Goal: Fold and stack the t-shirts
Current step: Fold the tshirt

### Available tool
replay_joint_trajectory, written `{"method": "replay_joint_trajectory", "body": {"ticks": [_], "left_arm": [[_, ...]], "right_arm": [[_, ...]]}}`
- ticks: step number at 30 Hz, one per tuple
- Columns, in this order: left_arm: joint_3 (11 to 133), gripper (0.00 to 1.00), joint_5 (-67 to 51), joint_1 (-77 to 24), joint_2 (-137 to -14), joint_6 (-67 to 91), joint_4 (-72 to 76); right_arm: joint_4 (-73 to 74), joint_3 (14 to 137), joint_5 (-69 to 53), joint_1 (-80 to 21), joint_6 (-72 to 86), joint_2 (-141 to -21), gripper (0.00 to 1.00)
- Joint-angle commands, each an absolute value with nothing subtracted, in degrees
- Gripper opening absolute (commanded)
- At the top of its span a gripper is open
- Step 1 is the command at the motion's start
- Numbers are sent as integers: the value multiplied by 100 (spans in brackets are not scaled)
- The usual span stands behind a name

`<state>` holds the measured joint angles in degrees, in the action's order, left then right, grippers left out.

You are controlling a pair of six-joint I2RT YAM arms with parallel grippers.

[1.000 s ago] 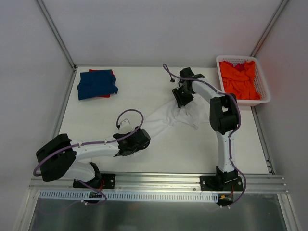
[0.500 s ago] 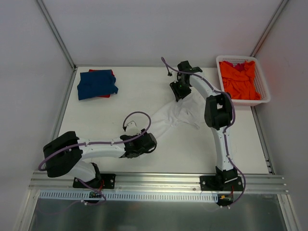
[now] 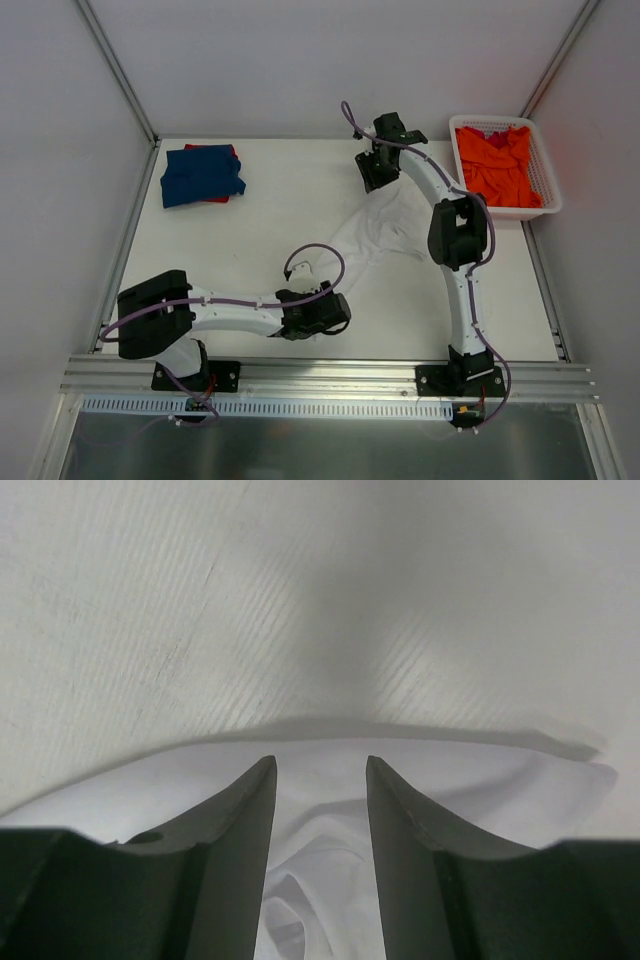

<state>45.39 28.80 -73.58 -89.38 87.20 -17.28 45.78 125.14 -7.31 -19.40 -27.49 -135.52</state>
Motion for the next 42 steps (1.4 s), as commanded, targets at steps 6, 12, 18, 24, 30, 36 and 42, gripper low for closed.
{"method": "replay_joint_trajectory", "body": {"ticks": [6, 12, 18, 24, 30, 36, 42], "left_arm": [[4693, 63, 2109, -7804, -9422, 8631, -2478], [5447, 70, 2925, -7919, -8975, 7780, -3127], [6538, 74, 4095, -7744, -8193, 6260, -3506], [6943, 77, 4123, -6491, -7919, 4863, -3446], [6477, 75, 2788, -4880, -8224, 3569, -1733], [7399, 75, 1864, -4219, -9559, 2603, -1213], [8392, 75, 967, -3806, -10607, 2216, -783]], "right_arm": [[4430, 13025, -571, -1828, -2338, -12999, 46], [4421, 12815, -510, -1837, -2250, -12832, 46], [4368, 12551, -317, -1819, -2022, -12631, 46], [3956, 11579, -132, -1784, -1355, -11658, 46], [3323, 9872, 605, -1784, -888, -10259, 46], [3129, 8378, 1633, -1775, -695, -8738, 46], [3033, 7340, 2136, -1784, -466, -7464, 47]]}}
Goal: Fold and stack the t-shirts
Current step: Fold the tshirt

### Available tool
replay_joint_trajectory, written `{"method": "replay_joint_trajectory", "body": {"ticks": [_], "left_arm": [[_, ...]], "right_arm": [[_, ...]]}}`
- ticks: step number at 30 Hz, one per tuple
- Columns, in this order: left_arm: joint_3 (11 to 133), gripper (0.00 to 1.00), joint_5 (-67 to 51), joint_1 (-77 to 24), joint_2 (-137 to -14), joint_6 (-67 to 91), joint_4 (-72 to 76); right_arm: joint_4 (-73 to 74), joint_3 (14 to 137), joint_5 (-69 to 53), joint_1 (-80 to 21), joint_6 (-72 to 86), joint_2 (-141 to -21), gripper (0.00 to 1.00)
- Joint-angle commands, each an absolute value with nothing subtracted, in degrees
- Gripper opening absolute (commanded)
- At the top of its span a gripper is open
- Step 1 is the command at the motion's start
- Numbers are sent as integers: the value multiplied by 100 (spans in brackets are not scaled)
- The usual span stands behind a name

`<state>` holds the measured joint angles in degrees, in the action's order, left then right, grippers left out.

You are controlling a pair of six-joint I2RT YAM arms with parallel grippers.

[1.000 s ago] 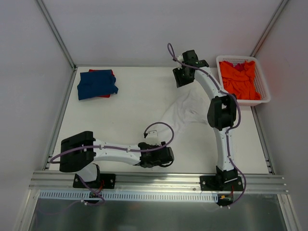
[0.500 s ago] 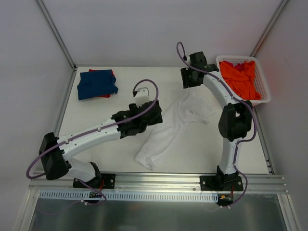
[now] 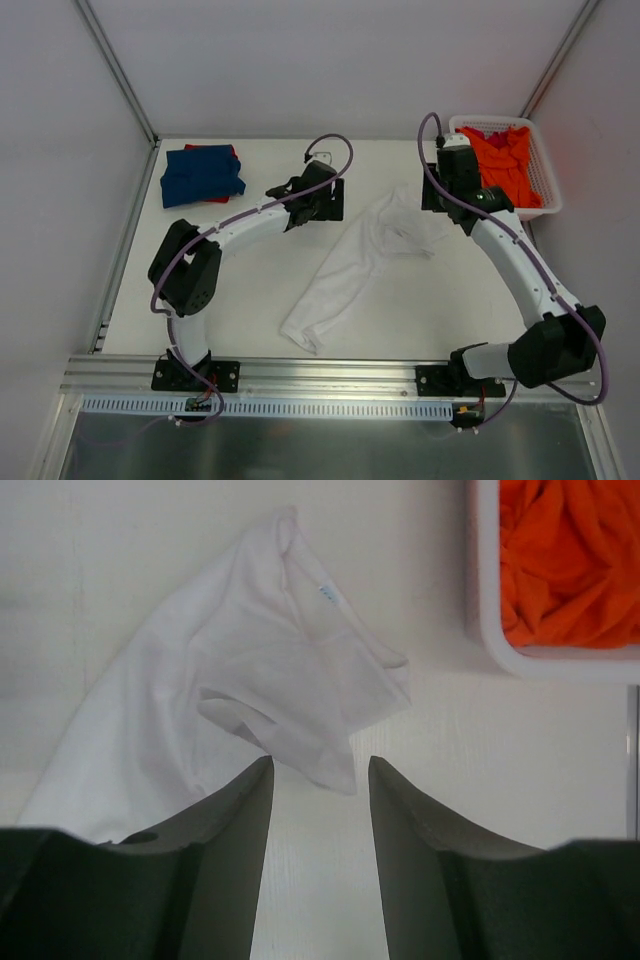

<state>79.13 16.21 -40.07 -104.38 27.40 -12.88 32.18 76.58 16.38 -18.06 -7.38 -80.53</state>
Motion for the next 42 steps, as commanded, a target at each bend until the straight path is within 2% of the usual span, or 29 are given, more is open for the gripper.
{"method": "replay_joint_trajectory", "body": {"ticks": [1, 9, 12, 35, 42], "left_arm": [[8637, 75, 906, -3762, -10730, 2154, -765], [9920, 74, -304, -3253, -11952, 2047, -395], [10413, 74, -833, -3182, -12435, 2144, -448], [13270, 74, -3540, -2874, -15037, 3506, -844], [13588, 74, -4156, -2874, -15407, 3832, -782]], "right_arm": [[3015, 7234, 2092, -1784, -457, -7323, 46], [2874, 6469, 1750, -1854, -273, -5838, 47], [2953, 6495, 1600, -1925, -255, -5652, 48], [2760, 6565, 1151, -2540, -35, -5274, 48], [2742, 6539, 1116, -2549, -9, -5194, 48]]}}
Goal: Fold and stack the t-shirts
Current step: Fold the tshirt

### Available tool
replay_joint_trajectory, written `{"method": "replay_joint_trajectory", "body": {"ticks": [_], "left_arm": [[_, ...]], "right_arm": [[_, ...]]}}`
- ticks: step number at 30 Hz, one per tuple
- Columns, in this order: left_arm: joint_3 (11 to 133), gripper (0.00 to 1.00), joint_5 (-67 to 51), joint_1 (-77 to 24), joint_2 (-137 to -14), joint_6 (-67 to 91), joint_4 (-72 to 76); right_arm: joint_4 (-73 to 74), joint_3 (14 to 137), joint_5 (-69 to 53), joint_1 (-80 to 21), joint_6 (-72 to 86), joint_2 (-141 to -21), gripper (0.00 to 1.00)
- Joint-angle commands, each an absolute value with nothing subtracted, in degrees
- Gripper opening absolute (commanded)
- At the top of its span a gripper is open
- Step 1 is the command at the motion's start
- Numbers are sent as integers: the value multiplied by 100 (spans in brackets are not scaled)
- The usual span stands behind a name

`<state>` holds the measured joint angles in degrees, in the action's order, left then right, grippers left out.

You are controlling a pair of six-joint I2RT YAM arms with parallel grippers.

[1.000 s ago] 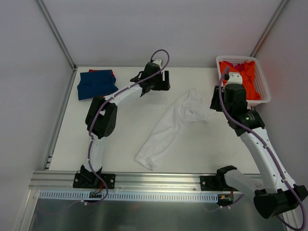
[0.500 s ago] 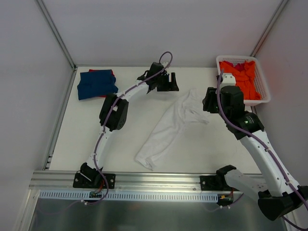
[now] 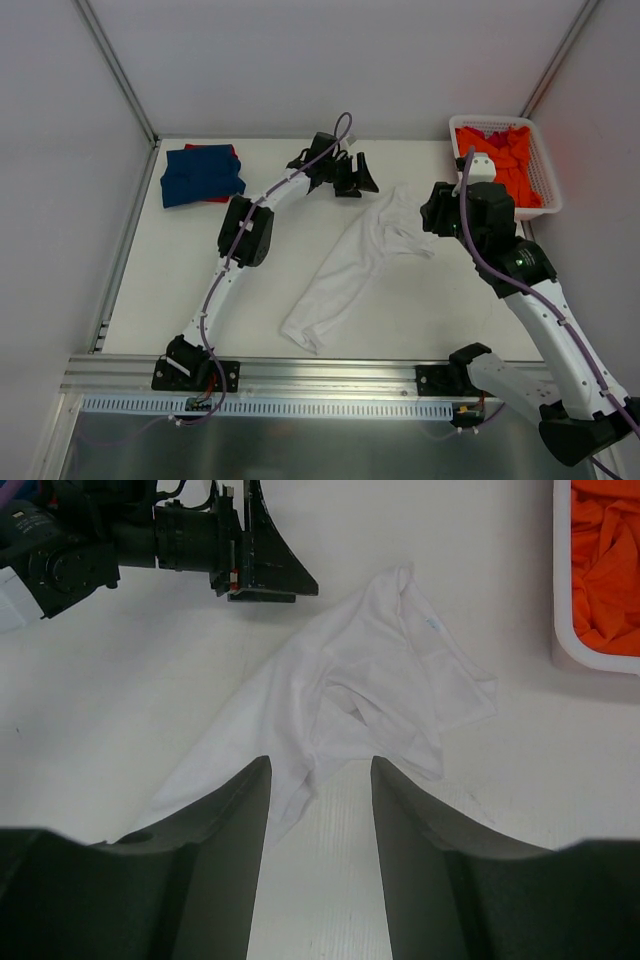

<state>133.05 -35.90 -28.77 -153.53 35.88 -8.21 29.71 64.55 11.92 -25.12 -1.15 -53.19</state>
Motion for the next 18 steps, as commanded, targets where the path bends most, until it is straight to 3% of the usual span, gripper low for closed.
{"method": "replay_joint_trajectory", "body": {"ticks": [1, 18], "left_arm": [[13570, 74, -4209, -2883, -15407, 3858, -756], [13474, 72, -4702, -3357, -15715, 4131, -510]], "right_arm": [[2742, 6530, 1116, -2558, -9, -5194, 48], [2689, 6539, 1037, -2558, -17, -5010, 49]]}}
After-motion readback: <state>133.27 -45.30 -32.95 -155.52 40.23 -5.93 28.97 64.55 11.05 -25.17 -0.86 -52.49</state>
